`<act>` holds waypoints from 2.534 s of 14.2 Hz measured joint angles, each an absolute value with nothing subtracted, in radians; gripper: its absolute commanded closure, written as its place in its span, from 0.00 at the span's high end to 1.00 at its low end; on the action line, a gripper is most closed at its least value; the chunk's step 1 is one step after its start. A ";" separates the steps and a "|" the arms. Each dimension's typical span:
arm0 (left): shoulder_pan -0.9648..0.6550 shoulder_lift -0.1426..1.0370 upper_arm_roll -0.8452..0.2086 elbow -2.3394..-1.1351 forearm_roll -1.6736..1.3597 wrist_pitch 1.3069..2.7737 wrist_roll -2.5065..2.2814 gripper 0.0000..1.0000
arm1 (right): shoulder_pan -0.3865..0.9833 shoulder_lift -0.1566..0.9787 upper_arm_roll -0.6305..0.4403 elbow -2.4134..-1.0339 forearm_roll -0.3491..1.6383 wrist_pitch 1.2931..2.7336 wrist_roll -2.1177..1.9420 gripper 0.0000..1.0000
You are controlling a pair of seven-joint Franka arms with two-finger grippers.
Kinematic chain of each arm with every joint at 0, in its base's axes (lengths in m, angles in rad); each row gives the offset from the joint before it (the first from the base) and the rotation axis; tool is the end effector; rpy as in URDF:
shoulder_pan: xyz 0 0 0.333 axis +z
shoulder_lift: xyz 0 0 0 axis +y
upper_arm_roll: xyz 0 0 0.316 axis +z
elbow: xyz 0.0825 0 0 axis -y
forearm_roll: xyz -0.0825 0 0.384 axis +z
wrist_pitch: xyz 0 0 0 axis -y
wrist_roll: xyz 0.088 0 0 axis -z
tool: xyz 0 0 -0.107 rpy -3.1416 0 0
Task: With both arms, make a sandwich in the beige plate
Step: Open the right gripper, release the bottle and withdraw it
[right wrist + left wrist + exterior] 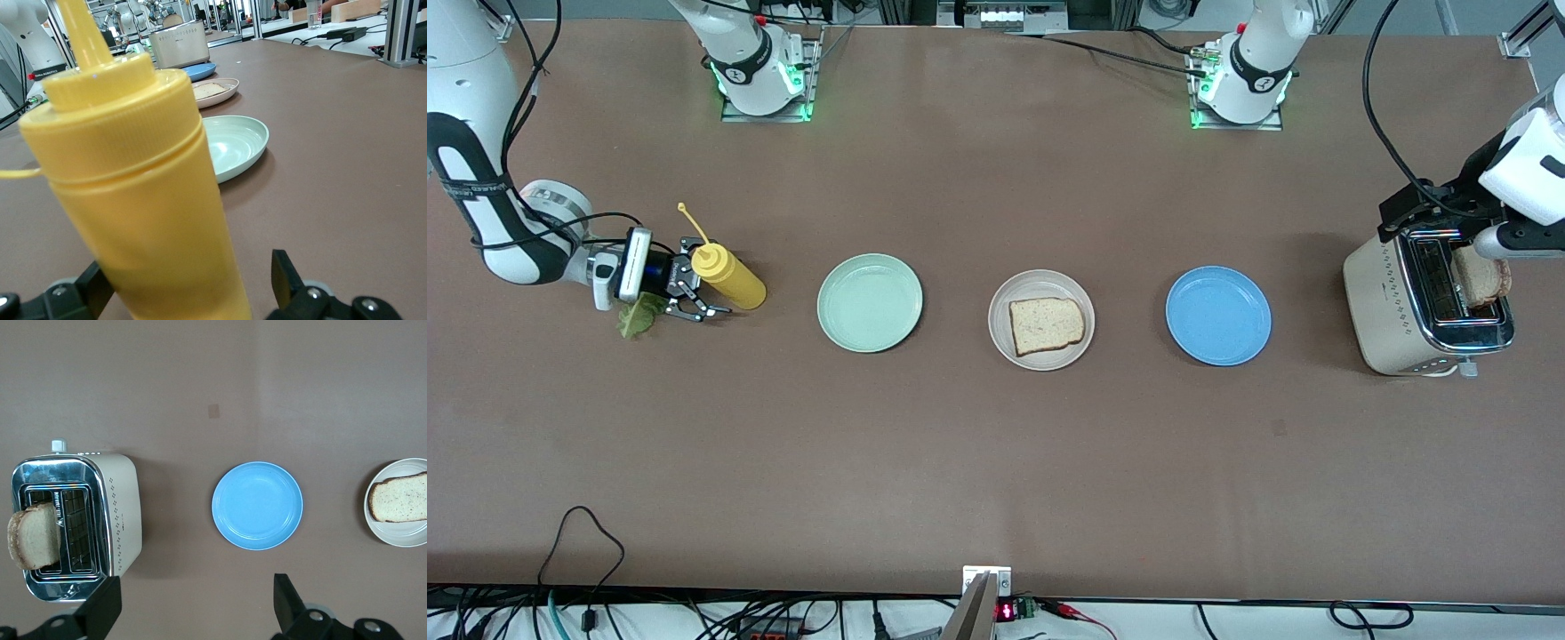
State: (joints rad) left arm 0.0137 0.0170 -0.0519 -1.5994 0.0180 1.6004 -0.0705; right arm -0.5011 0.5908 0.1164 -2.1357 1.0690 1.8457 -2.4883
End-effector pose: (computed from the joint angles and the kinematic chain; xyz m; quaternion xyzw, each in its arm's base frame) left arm 0.5612 -0.0193 0.6041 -0.9998 -0.0158 0.0075 0.0090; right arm 0.4802 -0.1148 0.1184 -0.6641 -0.4993 -0.3602 0.4242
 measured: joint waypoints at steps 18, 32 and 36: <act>0.014 0.017 -0.054 -1.600 0.018 1.600 -0.070 1.00 | -0.673 0.594 0.095 -2.129 0.899 1.740 -2.541 1.00; 0.018 0.017 -0.053 -1.601 0.018 1.597 -0.070 1.00 | -0.709 0.459 0.043 -1.845 0.755 1.600 -1.955 1.00; 0.022 0.017 -0.053 -1.601 0.018 1.592 -0.070 1.00 | -0.653 0.392 0.041 -1.774 0.681 1.598 -1.638 1.00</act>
